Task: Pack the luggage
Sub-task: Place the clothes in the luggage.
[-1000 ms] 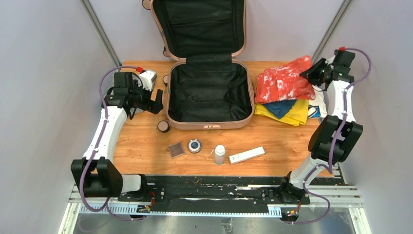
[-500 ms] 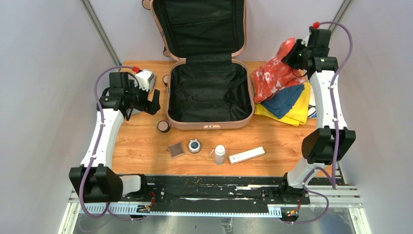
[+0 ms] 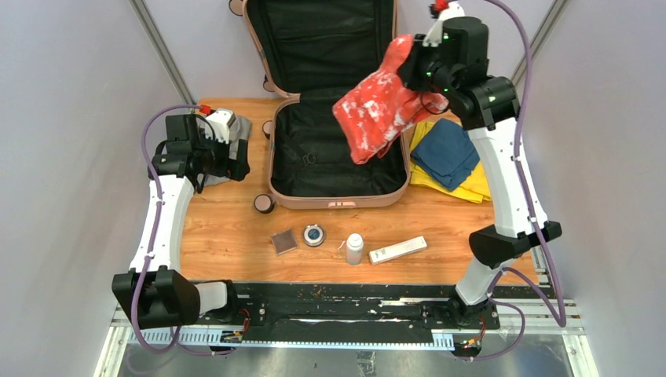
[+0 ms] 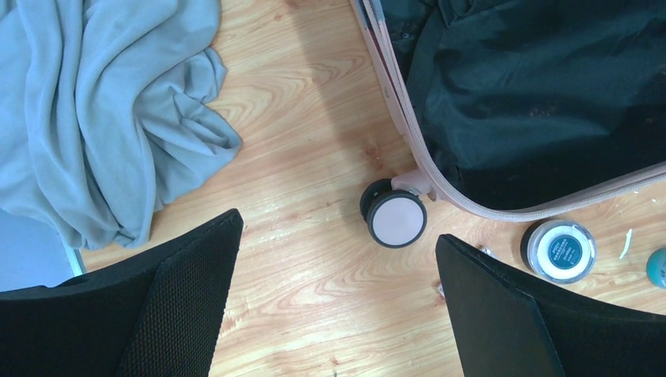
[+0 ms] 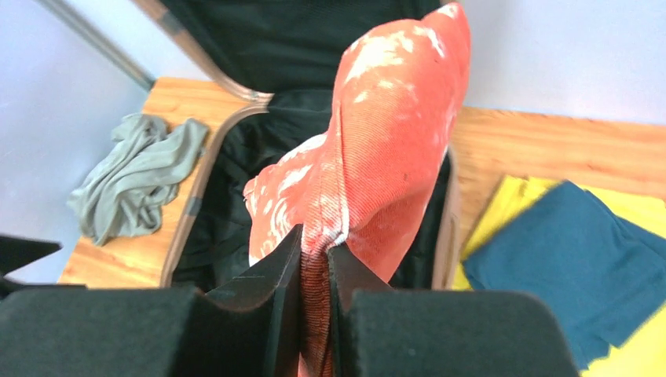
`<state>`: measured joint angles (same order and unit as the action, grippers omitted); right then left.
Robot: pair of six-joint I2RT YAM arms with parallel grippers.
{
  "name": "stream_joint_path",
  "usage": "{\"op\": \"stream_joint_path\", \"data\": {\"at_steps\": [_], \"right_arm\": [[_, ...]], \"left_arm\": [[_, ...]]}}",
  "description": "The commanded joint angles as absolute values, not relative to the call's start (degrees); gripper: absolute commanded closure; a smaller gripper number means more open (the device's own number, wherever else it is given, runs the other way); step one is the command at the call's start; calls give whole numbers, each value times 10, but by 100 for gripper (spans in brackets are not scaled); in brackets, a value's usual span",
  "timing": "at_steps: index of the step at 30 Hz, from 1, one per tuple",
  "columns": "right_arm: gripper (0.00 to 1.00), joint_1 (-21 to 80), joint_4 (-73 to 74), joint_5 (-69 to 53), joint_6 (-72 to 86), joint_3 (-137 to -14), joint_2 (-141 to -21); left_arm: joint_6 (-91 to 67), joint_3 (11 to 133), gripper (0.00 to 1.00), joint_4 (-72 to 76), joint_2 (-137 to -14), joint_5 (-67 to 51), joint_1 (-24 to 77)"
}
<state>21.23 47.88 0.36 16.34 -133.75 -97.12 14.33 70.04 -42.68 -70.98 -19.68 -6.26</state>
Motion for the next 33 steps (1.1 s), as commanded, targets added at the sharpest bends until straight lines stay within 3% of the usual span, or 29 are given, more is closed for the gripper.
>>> {"op": "stream_joint_path", "data": {"at_steps": [1,12,18,25,33], "right_arm": [[100,292,463,42,127,-1402,-1010],[100,381,332,-123,162,-1460,-1148],[100,375,237,-145,184,-1445,-1167],[100,290,103,-156,321,-1258,-1191],[100,238,86,-31,376,-1066,-1175]], "left_arm": [[129,715,0,-437,-689,-188,-67],[127,702,0,-436,-675,-183,-67],[131,696,0,-436,-673,-176,-67],[125,697,0,-436,-677,-181,-67],[137,693,0,-436,-673,-177,-67]]}}
